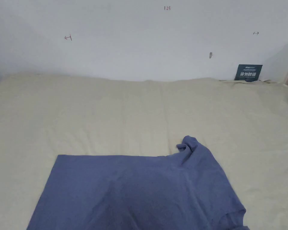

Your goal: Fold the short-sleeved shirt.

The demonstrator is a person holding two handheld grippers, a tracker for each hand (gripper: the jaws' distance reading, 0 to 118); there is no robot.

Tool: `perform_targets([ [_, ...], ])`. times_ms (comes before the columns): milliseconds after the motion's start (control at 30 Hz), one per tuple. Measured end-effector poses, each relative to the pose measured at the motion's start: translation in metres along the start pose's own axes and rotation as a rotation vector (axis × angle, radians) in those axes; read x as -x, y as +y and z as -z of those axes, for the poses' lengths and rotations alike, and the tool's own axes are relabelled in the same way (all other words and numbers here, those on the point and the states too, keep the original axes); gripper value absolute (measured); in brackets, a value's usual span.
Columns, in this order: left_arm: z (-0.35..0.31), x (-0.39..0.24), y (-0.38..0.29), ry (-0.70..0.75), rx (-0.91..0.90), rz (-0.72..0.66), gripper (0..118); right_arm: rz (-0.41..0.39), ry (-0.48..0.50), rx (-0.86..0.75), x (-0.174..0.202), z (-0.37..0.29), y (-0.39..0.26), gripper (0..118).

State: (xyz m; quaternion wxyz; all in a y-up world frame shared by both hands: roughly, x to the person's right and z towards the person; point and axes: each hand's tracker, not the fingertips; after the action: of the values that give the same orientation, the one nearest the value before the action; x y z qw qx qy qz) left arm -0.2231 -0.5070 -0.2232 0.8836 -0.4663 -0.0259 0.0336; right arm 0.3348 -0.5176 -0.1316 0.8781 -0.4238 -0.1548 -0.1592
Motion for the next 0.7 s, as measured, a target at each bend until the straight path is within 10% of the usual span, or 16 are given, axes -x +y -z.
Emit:
perform_targets([
  [133, -0.003, -0.001, -0.002, 0.001, -0.012, 0.018, 17, -0.008, 0.037, -0.026, 0.003, -0.016, -0.004, 10],
  [700, -0.047, 0.002, 0.066, -0.068, -0.210, -0.023, 16, -0.020, 0.107, -0.238, 0.020, -0.051, 0.056, 9],
])
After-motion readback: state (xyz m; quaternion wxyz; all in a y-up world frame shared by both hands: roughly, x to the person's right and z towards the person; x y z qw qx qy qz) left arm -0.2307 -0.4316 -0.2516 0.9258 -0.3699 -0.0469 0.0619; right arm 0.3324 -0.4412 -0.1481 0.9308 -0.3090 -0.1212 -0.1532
